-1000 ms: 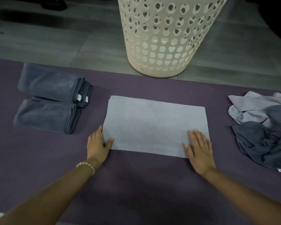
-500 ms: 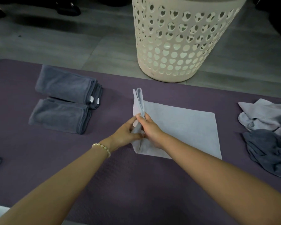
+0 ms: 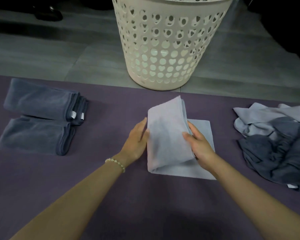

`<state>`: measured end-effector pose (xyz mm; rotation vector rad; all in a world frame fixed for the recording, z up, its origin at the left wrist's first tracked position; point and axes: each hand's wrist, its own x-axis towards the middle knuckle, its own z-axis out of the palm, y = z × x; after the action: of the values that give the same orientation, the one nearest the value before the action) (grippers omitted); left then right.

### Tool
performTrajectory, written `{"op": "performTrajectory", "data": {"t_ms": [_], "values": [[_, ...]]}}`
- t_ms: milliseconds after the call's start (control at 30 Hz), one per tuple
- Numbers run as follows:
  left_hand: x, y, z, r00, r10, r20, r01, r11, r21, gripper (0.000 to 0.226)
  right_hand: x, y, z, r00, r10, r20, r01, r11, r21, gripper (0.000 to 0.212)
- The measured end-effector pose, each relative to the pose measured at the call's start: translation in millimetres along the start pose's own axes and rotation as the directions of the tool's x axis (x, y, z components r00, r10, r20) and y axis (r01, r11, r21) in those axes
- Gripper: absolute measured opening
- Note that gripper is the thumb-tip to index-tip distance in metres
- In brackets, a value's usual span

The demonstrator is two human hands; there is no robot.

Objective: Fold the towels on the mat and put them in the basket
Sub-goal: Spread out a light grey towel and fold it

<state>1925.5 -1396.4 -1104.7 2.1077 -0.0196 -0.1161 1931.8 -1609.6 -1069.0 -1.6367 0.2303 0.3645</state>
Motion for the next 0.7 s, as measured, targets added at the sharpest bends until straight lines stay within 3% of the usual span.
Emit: {"op": "performTrajectory", "data": {"t_ms": [67, 133, 267, 400, 567, 700], "values": [[3, 1, 30, 0.982, 0.101, 0.158, -0.135, 0.964, 0.227, 0.054, -4, 25, -30, 0.996, 0.057, -0.061, -0.056, 0.998, 0.026, 0.044], [4, 2, 60, 0.966, 0.029, 0.257, -0.140, 0.893, 0.427, 0.055, -5, 49, -51, 0.985, 0.154, -0.077, -0.150, 0.987, 0.053, 0.036], [2, -1, 93, 0.969, -0.016, 0.248, -0.150, 0.757, 0.636, 0.072, -1, 64, -62, 0.946, 0.311, -0.085, -0.299, 0.945, 0.133, 0.021], [12, -3, 96, 0.985, 0.073, 0.157, -0.158, 0.746, 0.647, 0.078, 23, 58, -54, 0.953, 0.178, -0.246, -0.192, 0.981, -0.036, 0.026], [45, 6, 87, 0.991, 0.062, 0.116, -0.123, 0.747, 0.654, 0.080, 41, 58, -57, 0.913, -0.163, -0.374, 0.078, 0.970, -0.231, 0.022], [61, 5, 97, 0.980, 0.051, 0.193, -0.173, 0.696, 0.697, 0.083, 45, 75, -80, 0.900, -0.179, -0.397, 0.045, 0.945, -0.325, 0.022]]}}
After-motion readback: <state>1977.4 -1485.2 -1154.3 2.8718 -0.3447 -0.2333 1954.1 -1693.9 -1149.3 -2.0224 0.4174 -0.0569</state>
